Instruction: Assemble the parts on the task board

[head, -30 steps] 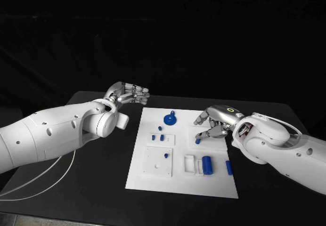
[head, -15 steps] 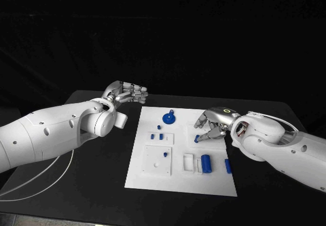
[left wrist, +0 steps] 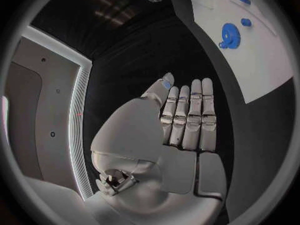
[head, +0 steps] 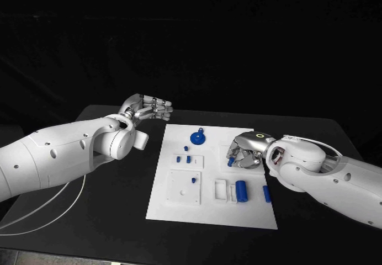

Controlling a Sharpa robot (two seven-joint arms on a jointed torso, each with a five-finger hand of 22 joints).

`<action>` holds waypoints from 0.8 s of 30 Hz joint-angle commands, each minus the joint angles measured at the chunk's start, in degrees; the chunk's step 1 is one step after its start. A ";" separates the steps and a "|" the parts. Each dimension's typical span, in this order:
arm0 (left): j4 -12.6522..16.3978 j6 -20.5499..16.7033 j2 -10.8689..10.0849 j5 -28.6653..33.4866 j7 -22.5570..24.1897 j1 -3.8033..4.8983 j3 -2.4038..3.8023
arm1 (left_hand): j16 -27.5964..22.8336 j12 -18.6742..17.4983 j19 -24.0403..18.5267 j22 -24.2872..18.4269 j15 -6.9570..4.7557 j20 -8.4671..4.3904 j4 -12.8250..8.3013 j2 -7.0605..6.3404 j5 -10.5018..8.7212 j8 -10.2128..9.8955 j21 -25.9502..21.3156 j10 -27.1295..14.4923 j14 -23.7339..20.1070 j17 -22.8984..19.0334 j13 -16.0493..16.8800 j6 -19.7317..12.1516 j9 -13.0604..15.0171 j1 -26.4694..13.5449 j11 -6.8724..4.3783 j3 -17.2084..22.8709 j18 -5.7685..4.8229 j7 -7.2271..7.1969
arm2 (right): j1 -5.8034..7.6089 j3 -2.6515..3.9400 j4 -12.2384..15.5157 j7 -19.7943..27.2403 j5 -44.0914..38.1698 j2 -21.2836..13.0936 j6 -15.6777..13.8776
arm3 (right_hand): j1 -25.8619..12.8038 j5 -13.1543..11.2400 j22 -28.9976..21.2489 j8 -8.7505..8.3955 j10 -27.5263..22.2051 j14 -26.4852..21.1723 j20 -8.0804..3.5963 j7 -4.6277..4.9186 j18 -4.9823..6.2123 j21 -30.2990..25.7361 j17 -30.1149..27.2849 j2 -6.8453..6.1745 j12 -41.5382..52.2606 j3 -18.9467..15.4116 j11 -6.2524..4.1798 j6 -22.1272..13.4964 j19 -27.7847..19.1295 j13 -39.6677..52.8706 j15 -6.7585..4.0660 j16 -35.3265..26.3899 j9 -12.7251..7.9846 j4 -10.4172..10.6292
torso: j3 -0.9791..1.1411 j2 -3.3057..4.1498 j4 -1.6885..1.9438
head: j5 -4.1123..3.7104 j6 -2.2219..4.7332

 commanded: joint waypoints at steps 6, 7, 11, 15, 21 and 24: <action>0.27 0.68 -0.17 0.35 0.66 0.08 0.04 | -0.25 -0.05 0.07 0.06 -0.13 0.02 -0.07 0.08 0.05 0.08 -0.25 0.24 0.13 -0.06 -0.01 -0.02 0.02 -0.43 -0.07 -0.12 0.55 0.14 | -0.20 -0.52 -0.01 -0.38 -1.84 0.42 2.11 | -0.93 -0.33 0.53 0.01 1.46 -0.02 -0.83 -0.03 -1.39 0.55 0.24 0.41 -0.09 2.39 -0.32 1.56 2.09 0.02 -0.67 0.37 0.05 0.00 | -0.04 0.04 -0.02 | 0.28 -0.27; 0.27 0.65 -0.18 0.35 0.65 0.08 0.03 | -0.25 -0.05 0.07 0.06 -0.13 0.02 -0.07 0.08 0.05 0.08 -0.25 0.24 0.13 -0.06 -0.01 -0.02 0.02 -0.43 -0.07 -0.12 0.55 0.14 | -0.22 -0.59 -0.02 -0.36 -1.86 0.49 2.12 | -0.94 -0.33 0.51 0.04 1.59 -0.01 -0.84 -0.03 -1.40 0.48 0.25 0.43 -0.08 2.40 -0.35 1.72 2.07 0.03 -0.68 0.37 0.07 0.02 | -0.04 0.04 -0.03 | 0.32 -0.29; 0.32 0.62 -0.22 0.35 0.61 0.08 0.03 | -0.25 -0.05 -0.07 0.60 -0.14 0.01 -0.10 0.17 0.08 0.07 -0.27 0.21 0.12 -0.06 -0.01 0.01 0.02 -0.42 -0.05 -0.03 0.56 0.13 | -0.34 -0.77 -0.03 -0.28 -1.90 0.72 1.86 | -1.13 -0.35 0.67 0.03 2.02 0.02 -0.94 -0.10 -1.52 0.61 0.30 0.78 -0.08 2.43 -0.50 2.26 2.09 0.03 -0.78 0.35 0.07 0.28 | 0.00 -0.01 -0.02 | 0.29 -0.25; 0.32 0.60 -0.24 0.35 0.58 0.08 0.03 | -0.25 -0.05 -0.07 0.60 -0.14 0.01 -0.10 0.17 0.08 0.07 -0.27 0.21 0.12 -0.06 -0.01 0.01 0.02 -0.42 -0.05 -0.03 0.56 0.13 | -0.39 -0.84 -0.07 -0.41 -1.91 0.88 0.91 | -1.35 -0.37 0.98 0.07 2.93 0.01 -1.20 -0.22 -1.64 1.06 0.38 1.38 -0.08 2.33 -0.82 3.20 2.16 0.04 -1.06 0.34 0.10 0.75 | 0.02 -0.03 -0.02 | 0.26 -0.31; 0.29 0.59 -0.17 0.35 0.48 0.09 0.03 | -0.24 -0.06 -0.15 1.08 -0.14 0.00 -0.16 0.22 0.11 0.07 -0.26 0.21 0.14 -0.06 -0.01 0.05 0.02 -0.37 -0.05 0.10 0.58 0.11 | -0.42 -0.87 -0.17 -1.35 -1.92 1.02 -1.23 | -1.44 -0.35 1.35 0.06 3.90 0.05 -1.48 -0.48 -1.84 1.58 0.50 1.72 -0.07 2.25 -1.18 4.19 2.21 0.07 -1.35 0.37 0.13 1.07 | 0.03 -0.04 -0.05 | 0.14 -0.51; 0.26 0.63 -0.13 0.35 0.44 0.09 0.03 | -0.24 -0.06 -0.15 1.08 -0.14 0.00 -0.16 0.22 0.11 0.07 -0.26 0.21 0.14 -0.06 -0.01 0.05 0.02 -0.37 -0.05 0.10 0.58 0.11 | -0.43 -0.88 -0.22 -1.77 -1.50 1.09 -2.21 | -1.12 -0.31 1.63 0.25 5.06 0.06 -1.67 -0.75 -1.94 2.01 0.54 2.26 -0.03 2.74 -1.58 5.42 2.26 0.12 -1.62 0.39 0.28 1.10 | 0.02 -0.02 -0.04 | 0.21 -0.53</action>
